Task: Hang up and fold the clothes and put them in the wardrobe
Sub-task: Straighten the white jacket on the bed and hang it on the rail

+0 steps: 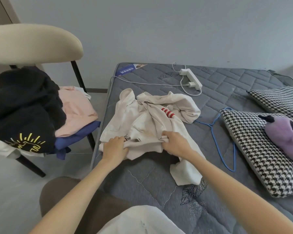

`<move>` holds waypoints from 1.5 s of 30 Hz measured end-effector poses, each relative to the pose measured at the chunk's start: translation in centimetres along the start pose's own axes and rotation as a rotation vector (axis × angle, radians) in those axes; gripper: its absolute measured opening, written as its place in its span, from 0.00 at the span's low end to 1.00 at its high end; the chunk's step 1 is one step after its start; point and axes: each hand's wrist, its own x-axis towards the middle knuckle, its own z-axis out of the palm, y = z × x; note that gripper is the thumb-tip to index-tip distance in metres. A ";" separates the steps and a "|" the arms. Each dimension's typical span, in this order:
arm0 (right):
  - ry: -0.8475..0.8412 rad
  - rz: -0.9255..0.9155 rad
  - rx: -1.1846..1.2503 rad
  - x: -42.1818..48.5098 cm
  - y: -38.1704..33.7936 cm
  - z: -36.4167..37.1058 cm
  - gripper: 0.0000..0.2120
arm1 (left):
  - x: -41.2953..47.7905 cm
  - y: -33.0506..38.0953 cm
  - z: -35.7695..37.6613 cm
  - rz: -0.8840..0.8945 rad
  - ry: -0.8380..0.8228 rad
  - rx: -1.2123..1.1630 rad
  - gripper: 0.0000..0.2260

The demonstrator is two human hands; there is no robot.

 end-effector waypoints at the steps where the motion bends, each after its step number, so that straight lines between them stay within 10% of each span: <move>1: -0.005 0.000 -0.001 -0.2 -0.5 -0.9 0.04 | 0.1 -0.1 -0.8 0.027 0.014 -0.086 0.09; 11: -0.692 0.203 -0.401 -2.5 0.5 1.0 0.08 | -3.3 -1.5 0.0 0.255 -0.631 -0.233 0.05; 15: -0.873 0.187 -0.446 -2.4 0.3 2.4 0.33 | -4.4 -2.8 1.2 0.241 -0.692 -0.319 0.17; 22: -0.323 0.005 -0.260 1.6 -3.4 2.7 0.18 | -1.9 -6.7 0.0 -0.156 -0.303 -0.290 0.16; 27: -0.266 -0.075 -0.049 4.8 -6.4 5.5 0.13 | -1.4 -7.8 0.6 -0.333 -0.309 -0.493 0.18; 37: -0.282 0.274 0.419 9.9 -9.0 7.8 0.20 | -1.7 -4.9 1.5 -0.033 -0.258 -0.695 0.03; 41: -0.278 0.323 0.288 10.7 -8.9 8.3 0.39 | -1.6 -2.8 1.6 0.062 -0.298 -0.756 0.14; 45: -0.173 0.250 0.176 10.7 -7.4 8.0 0.12 | -1.6 -1.7 2.1 0.108 -0.387 -0.797 0.11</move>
